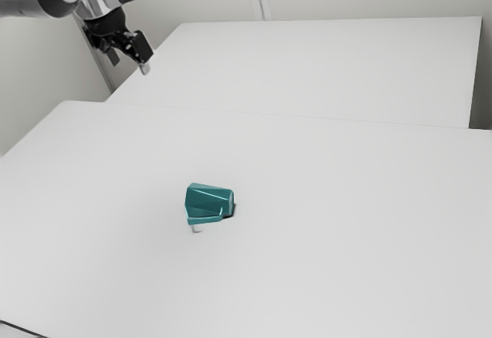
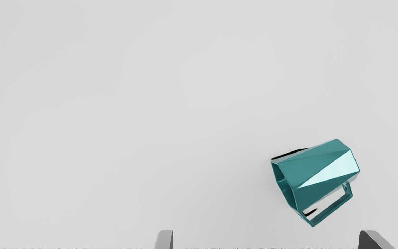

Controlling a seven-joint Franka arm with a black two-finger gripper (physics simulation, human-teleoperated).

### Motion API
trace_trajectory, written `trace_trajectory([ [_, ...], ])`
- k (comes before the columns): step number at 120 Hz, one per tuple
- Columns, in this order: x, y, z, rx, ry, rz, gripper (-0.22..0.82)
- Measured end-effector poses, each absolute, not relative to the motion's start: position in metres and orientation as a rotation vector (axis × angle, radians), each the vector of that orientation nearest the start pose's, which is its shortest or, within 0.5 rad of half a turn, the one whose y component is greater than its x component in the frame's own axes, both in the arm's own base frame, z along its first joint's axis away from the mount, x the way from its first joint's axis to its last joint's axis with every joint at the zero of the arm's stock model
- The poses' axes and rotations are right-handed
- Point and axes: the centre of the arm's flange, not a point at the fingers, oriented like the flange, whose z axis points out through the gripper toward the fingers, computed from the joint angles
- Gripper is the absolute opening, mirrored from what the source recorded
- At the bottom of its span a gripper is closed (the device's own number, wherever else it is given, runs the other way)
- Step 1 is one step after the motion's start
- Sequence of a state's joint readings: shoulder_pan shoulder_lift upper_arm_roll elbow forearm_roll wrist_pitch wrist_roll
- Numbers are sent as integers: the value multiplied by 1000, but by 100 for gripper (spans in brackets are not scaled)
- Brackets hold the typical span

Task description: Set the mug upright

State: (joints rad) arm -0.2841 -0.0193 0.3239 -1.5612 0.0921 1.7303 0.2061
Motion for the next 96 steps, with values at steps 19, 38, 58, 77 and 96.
trace_trajectory([
  [19, 561, 35, 655, -3012, 264, -251, 58],
  [38, 554, 32, 653, -3021, 285, -238, 58],
  [58, 535, 39, 635, -3056, 286, -213, 58],
  [77, 521, 54, 604, -3102, 251, -213, 58],
  [96, 505, 72, 568, -3184, 168, -258, 58],
])
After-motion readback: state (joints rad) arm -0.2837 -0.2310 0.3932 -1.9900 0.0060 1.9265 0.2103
